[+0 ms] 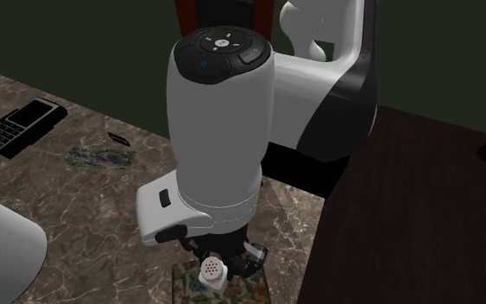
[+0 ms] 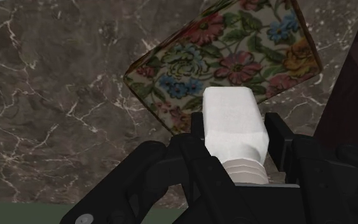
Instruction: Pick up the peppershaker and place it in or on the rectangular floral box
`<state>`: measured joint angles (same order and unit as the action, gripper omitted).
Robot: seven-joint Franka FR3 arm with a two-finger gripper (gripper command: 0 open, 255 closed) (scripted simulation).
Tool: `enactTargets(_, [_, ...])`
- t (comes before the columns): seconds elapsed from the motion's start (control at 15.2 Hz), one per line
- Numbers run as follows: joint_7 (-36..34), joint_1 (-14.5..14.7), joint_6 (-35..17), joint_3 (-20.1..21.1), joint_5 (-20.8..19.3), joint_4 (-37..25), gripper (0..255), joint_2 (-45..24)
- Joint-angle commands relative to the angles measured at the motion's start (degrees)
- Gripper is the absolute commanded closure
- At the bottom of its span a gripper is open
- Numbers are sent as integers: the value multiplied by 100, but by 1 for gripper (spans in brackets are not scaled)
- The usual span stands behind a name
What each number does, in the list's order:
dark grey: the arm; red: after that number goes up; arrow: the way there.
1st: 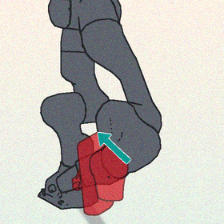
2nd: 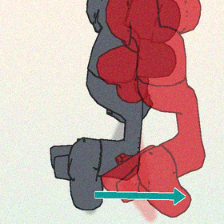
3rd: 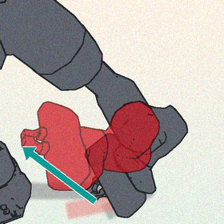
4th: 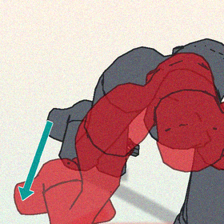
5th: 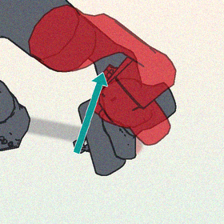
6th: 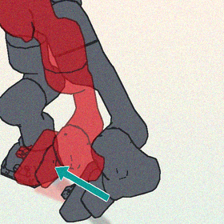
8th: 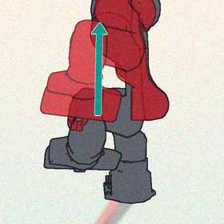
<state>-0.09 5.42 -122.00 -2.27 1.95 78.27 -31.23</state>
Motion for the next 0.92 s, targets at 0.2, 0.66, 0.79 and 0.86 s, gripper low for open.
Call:
enactTargets(0.2, [4, 4, -342, 4, 6, 265, 255, -74])
enactTargets(0.66, [9, 3, -541, 7, 11, 393, 255, -145])
enactTargets(0.79, [9, 3, -541, 7, 11, 393, 255, -145])
enactTargets(0.86, [9, 3, -541, 7, 11, 393, 255, -145])
